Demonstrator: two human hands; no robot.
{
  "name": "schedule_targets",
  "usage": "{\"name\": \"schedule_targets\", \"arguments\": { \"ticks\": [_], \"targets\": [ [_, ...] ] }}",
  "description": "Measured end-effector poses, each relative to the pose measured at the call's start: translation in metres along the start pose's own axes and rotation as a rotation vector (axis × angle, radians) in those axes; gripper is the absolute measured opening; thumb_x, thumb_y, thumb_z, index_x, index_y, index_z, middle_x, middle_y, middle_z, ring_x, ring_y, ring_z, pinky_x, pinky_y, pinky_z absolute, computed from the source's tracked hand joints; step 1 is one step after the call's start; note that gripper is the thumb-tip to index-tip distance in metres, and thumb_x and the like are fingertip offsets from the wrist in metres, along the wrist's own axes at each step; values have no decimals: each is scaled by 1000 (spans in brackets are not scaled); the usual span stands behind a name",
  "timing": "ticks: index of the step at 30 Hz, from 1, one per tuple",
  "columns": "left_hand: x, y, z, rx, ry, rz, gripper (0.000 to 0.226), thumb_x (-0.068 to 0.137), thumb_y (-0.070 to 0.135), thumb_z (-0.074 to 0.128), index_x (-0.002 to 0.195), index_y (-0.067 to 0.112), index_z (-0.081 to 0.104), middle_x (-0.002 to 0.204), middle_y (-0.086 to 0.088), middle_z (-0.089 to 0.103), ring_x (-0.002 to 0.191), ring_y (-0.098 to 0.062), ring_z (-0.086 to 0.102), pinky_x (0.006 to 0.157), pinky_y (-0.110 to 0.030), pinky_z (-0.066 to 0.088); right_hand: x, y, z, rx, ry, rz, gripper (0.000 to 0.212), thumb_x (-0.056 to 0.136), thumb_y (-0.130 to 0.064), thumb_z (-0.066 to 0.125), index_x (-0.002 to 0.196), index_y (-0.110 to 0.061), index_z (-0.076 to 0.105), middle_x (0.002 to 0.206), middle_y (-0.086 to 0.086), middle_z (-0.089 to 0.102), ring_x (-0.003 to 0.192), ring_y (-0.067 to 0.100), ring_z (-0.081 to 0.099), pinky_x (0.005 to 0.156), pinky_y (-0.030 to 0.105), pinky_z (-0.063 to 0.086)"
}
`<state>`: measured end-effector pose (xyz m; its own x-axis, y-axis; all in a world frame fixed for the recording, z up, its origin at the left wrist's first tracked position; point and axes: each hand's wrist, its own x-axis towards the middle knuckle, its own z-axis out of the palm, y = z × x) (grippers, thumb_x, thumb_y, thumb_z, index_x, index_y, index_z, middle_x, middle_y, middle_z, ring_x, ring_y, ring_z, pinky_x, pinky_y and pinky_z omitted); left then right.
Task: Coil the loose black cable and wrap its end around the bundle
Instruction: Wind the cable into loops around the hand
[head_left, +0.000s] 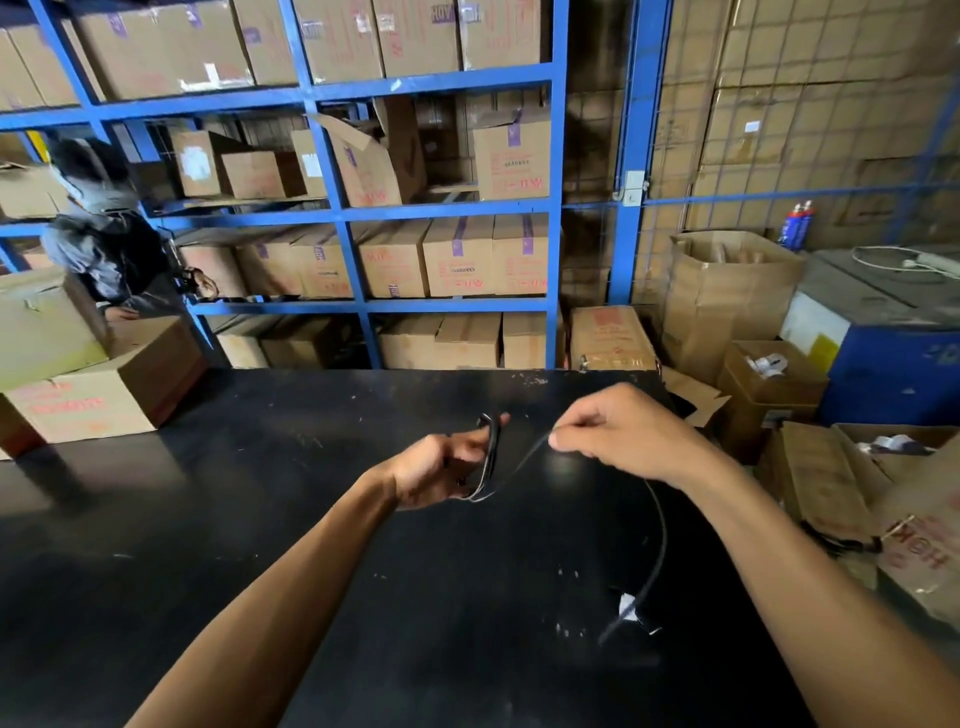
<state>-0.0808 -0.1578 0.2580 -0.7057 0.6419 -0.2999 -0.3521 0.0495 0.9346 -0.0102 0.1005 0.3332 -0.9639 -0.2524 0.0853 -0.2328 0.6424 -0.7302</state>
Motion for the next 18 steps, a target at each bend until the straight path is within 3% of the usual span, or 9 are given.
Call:
{"name": "schedule_targets", "arguments": {
  "ticks": [3, 6, 9, 12, 15, 18],
  "targets": [
    [-1, -10, 15, 213, -37, -118, 58, 92, 9, 44, 142, 36, 53, 131, 6, 54, 98, -10, 49, 86, -29, 38, 13, -9, -16, -3, 89, -60, 11, 85, -38, 75, 91, -33, 82, 83, -26, 76, 83, -11, 67, 73, 20, 47],
    [-4, -22, 28, 161, -127, -147, 54, 95, 9, 43, 137, 39, 59, 125, 0, 36, 90, -16, 30, 87, -33, 27, 29, -8, -25, -30, 214, -101, 19, 89, -40, 70, 102, -30, 80, 94, -17, 75, 91, -1, 66, 78, 26, 50],
    [-12, -22, 40, 94, -232, -115, 53, 93, 18, 48, 140, 42, 55, 140, 15, 52, 107, -12, 48, 101, -34, 33, 45, 3, -22, -9, 314, -80, 19, 90, -37, 70, 104, -27, 80, 97, -13, 75, 95, 4, 65, 80, 28, 52],
    [-19, -15, 50, 87, -316, -78, 53, 94, 21, 48, 140, 47, 52, 148, 23, 49, 130, -9, 48, 108, -35, 36, 56, 22, -10, 89, 411, 4, 17, 89, -33, 74, 105, -26, 78, 106, -10, 73, 101, 7, 64, 79, 23, 49],
    [-26, -9, 53, 26, -344, -32, 53, 98, 17, 43, 142, 45, 51, 151, 19, 48, 135, -9, 48, 109, -35, 39, 56, 42, 9, 154, 448, 57, 13, 88, -32, 76, 101, -30, 78, 104, -13, 72, 101, 7, 64, 74, 17, 43],
    [-31, -2, 54, -59, -379, 31, 55, 99, 17, 41, 149, 40, 44, 155, 13, 44, 140, -16, 43, 109, -38, 43, 49, 60, 31, 140, 348, 93, 9, 89, -33, 75, 97, -34, 78, 99, -18, 74, 100, 4, 66, 87, 26, 49]
  ]
}}
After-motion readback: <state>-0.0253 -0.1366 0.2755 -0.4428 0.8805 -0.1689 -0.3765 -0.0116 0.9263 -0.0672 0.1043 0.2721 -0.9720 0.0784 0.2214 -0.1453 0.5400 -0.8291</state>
